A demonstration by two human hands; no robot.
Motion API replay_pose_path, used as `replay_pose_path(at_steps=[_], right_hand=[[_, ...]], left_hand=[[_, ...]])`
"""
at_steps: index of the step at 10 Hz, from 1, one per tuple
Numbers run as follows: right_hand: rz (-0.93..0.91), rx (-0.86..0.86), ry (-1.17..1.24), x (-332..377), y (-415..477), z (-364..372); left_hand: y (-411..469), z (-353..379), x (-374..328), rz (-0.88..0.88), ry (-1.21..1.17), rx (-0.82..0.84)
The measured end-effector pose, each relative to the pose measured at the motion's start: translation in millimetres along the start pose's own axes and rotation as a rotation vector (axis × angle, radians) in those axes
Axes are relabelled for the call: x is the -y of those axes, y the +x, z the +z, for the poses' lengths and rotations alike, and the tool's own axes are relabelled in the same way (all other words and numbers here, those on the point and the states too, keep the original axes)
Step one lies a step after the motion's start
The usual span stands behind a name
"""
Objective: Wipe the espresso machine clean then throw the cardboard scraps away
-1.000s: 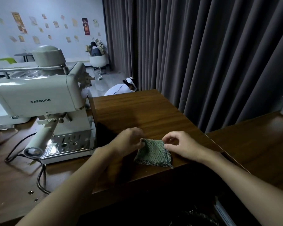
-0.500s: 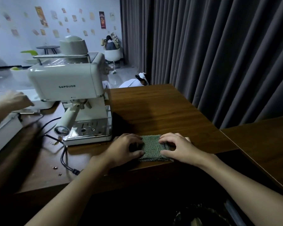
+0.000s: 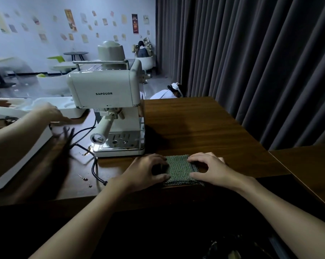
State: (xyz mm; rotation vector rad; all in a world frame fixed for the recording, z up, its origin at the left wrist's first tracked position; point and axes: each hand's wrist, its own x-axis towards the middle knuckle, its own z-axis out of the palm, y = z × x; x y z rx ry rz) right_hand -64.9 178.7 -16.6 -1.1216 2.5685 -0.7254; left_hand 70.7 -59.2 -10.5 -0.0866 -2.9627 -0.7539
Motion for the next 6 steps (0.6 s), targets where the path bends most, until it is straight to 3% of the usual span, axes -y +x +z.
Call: replay_pose_path(at_steps=[4,6], right_hand=[[0.14,0.034,0.034,-2.4,-11.0,-7.4],[0.107,-0.041,0.119,2.6,-17.4,-19.3]], left_hand=[[4.5,1.7,-2.7,0.012,-0.056,-0.006],[18.6,-7.8,-14.5,0.063,-0.084,-0.028]])
